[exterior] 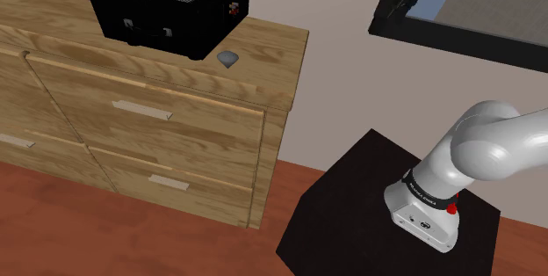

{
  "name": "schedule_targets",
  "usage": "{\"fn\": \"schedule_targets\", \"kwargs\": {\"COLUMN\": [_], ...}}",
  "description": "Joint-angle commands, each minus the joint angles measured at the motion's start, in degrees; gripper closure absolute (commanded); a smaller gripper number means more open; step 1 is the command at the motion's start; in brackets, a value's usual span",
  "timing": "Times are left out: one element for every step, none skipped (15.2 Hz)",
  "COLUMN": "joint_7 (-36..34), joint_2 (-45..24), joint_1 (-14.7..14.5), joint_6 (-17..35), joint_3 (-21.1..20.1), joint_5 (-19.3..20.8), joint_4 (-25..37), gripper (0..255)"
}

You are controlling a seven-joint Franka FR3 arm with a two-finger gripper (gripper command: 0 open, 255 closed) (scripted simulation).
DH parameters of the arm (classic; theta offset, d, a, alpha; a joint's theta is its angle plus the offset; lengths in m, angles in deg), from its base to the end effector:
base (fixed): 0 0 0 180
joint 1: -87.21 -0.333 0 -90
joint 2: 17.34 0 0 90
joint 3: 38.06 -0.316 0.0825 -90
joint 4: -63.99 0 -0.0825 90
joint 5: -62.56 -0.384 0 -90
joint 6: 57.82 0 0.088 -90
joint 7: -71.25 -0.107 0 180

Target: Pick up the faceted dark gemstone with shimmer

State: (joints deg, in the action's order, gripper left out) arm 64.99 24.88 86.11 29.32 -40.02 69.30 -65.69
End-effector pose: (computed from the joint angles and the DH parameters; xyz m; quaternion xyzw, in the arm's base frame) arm 0.3161 0.0075 0.6153 0.9969 -0.0351 0.0025 0.0702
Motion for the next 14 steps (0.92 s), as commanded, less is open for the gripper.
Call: {"fn": "schedule_targets", "kwargs": {"joint_7": [0.0,-1.15,-2.28,-3.39,-4.5,-5.58,-6.65,-7.72,-8.77,-9.82,-10.86,-11.89,-12.92,-13.96], "joint_2": [0.0,-1.41,-2.87,-4.38,-5.92,-7.51,-9.14,-10.8,-12.5,-14.23,-16.0,-17.79,-19.62,-21.47], "joint_1": [0.0,-0.21,-0.4,-0.58,-0.76,-0.92,-1.08,-1.24,-1.38,-1.52,-1.65,-1.77,-1.89,-2.02], "joint_6": [0.0,1.01,2.01,2.99,3.96,4.91,5.84,6.75,7.63,8.48,9.29,10.08,10.82,11.53], "joint_3": [0.0,-0.73,-1.46,-2.18,-2.89,-3.6,-4.3,-4.98,-5.66,-6.33,-6.99,-7.64,-8.28,-8.9], "joint_5": [0.0,-0.7,-1.38,-2.01,-2.61,-3.16,-3.67,-4.13,-4.56,-4.93,-5.26,-5.54,-5.77,-5.94], "joint_4": [0.0,0.3,0.67,1.11,1.62,2.2,2.85,3.57,4.36,5.23,6.16,7.17,8.25,9.4], "gripper": [0,0,0,0,0,0,0,0,0,0,0,0,0,0]}}
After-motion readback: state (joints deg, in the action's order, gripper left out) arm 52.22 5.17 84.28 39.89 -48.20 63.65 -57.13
